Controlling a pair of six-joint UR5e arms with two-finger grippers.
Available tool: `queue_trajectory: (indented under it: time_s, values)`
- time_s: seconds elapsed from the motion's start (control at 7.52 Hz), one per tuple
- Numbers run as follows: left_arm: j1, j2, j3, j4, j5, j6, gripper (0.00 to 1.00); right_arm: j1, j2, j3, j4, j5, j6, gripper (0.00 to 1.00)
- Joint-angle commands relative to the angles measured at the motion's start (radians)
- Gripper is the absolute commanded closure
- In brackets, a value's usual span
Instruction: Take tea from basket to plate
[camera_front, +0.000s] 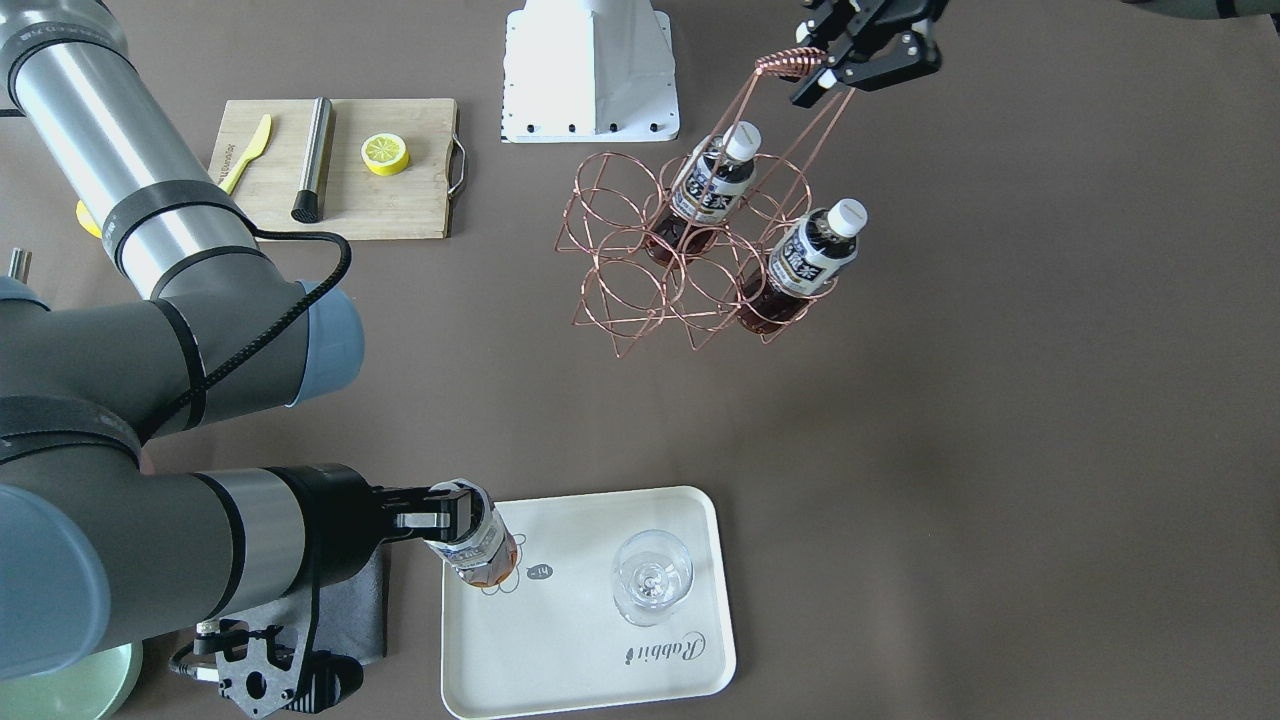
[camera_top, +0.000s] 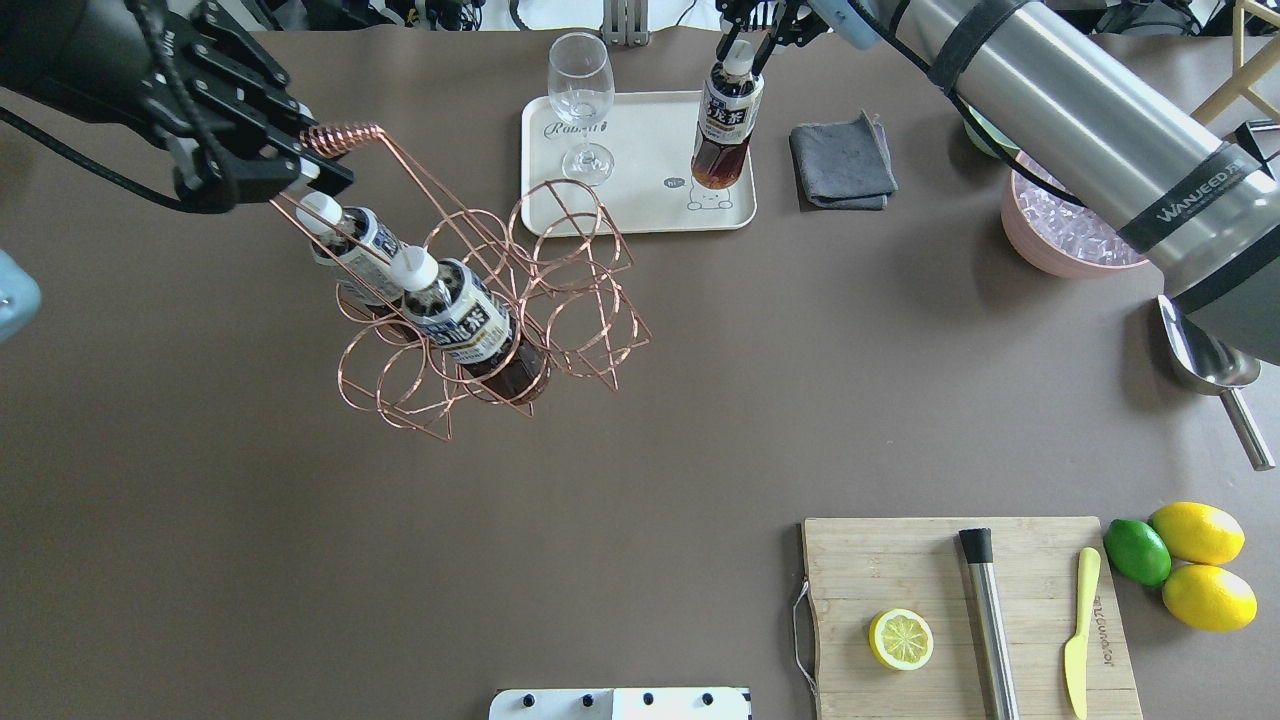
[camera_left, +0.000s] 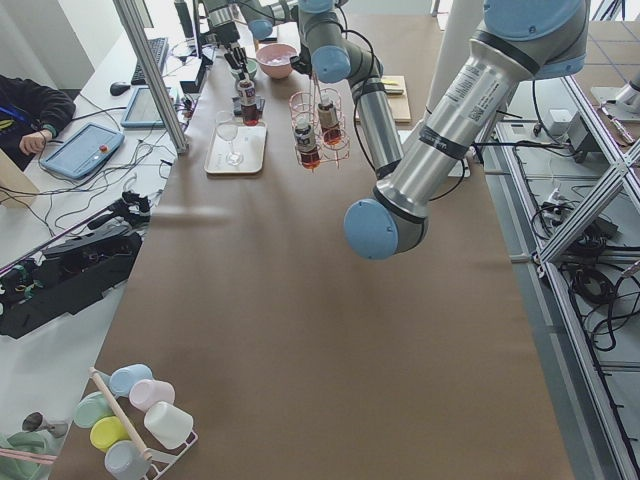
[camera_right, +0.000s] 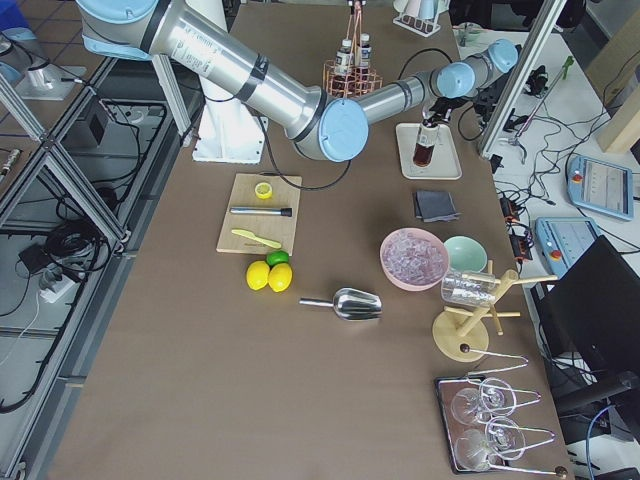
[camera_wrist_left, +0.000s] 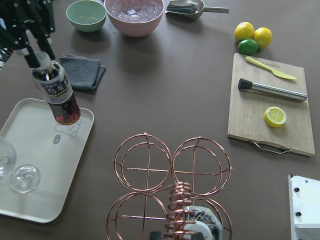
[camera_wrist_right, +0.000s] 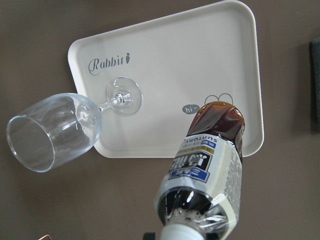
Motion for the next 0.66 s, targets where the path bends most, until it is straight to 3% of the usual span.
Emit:
queue_trajectory:
  time_s: [0.0,0.53]
  values:
    - [-0.221,0.198,0.011,0.0,-0.042,0.174,1.0,-0.024,0.026,-0.055,0.133,-0.094,0.0,1.0]
    - [-0.46,0.286,0.232,-0.006,-0.037,0.502,1.0,-0.056,0.063,-0.067,0.166,-0.197,0.0,1.0]
